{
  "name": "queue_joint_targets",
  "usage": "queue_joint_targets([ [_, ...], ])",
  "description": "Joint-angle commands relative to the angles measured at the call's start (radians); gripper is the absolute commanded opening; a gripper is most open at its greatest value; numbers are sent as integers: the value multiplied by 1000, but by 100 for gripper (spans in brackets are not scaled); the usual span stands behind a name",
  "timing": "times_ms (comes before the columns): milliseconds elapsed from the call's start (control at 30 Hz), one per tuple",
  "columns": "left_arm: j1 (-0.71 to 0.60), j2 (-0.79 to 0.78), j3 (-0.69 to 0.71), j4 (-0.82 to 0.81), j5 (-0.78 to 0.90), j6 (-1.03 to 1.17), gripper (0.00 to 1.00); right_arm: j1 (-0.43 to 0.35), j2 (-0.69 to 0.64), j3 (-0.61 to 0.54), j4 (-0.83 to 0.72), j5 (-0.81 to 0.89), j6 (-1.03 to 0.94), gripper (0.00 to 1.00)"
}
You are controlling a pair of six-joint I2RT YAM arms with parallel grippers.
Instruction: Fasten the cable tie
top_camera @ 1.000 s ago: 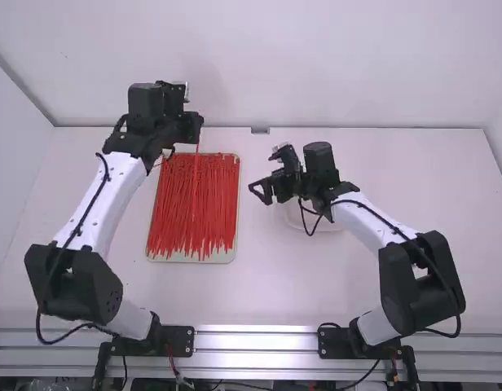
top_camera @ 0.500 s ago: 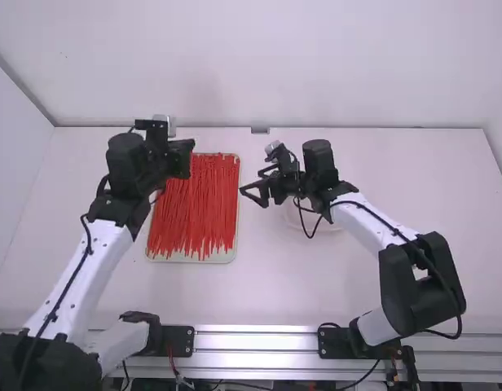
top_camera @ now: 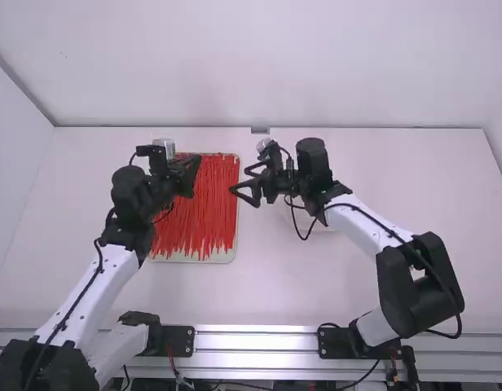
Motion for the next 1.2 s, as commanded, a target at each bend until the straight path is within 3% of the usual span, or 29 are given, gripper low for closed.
queue_joint_targets([
  [0, -7, -22, -24, 51, 54, -76, 2, -3, -30, 31, 35, -13, 79, 99],
  [267, -73, -18, -35, 196, 43, -128, 2, 4, -29, 31, 143, -11, 208, 99],
  [567, -173, -18, -35, 197, -153, -126, 2, 63, -29, 31, 187, -9, 182, 94],
  [700, -184, -18, -35, 206, -157, -135, 2, 70, -29, 31, 188, -3, 181, 82],
  [733, -185, -18, -35, 216, -158, -148, 2, 67, -29, 31, 187, -10, 169, 73],
  [867, -188, -18, -35, 238, -153, -163, 2, 77, -29, 31, 187, -10, 163, 53],
  [1133, -217, -18, -35, 259, -157, -179, 2, 77, -29, 31, 187, -10, 163, 42],
  [1167, -216, -18, -35, 258, -157, -179, 2, 75, -29, 31, 187, -10, 163, 33],
])
